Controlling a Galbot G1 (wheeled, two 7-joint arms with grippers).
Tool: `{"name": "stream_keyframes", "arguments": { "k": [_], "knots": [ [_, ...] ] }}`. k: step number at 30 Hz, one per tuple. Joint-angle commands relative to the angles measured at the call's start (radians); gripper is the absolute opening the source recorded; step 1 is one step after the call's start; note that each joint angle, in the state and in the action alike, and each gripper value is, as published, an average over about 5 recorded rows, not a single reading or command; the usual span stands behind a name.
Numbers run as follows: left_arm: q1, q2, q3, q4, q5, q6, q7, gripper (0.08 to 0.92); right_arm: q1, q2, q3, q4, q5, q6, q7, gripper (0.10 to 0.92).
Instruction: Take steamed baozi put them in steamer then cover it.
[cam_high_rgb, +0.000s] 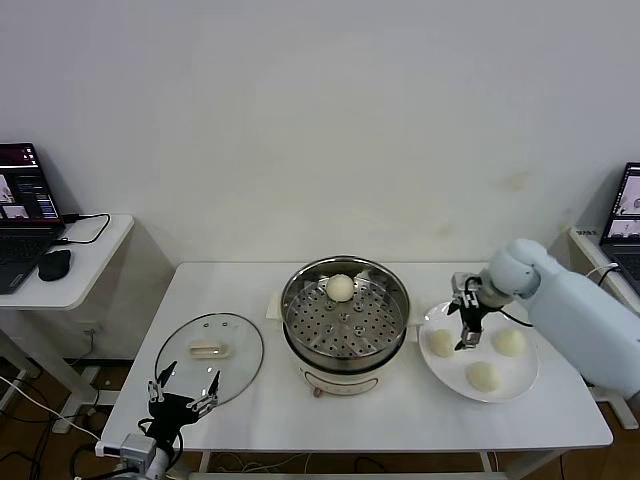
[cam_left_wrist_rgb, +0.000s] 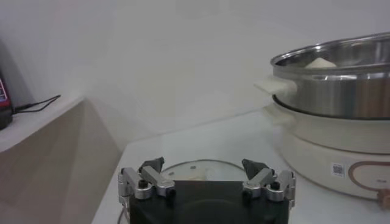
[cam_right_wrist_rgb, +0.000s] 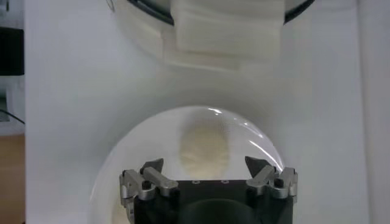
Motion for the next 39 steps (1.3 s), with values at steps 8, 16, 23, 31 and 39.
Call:
{"name": "stream_keyframes", "arguments": {
  "k": [8, 16, 23, 31, 39],
  "knots": [
    [0.000, -0.002, 0.002, 0.018, 0.004, 0.000, 0.000, 0.823, -0.039, 0.096, 0.034, -0.157, -0.107, 0.030, 0.014, 0.823],
    [-0.005, -0.004, 0.003, 0.025, 0.006, 0.000, 0.001, 0.823, -0.039, 0.113, 0.038, -0.185, -0.114, 0.035, 0.021, 0.823],
    [-0.005, -0.013, 0.010, 0.026, 0.011, 0.000, 0.000, 0.823, -0.026, 0.129, 0.035, -0.205, -0.113, 0.043, 0.024, 0.823],
    [-0.002, -0.014, 0.010, 0.027, 0.011, -0.001, 0.000, 0.823, -0.021, 0.148, 0.030, -0.225, -0.113, 0.060, 0.014, 0.823],
    [0.000, -0.015, 0.009, 0.028, 0.012, -0.002, 0.000, 0.823, -0.011, 0.150, 0.031, -0.244, -0.105, 0.066, 0.012, 0.818]
  ]
}}
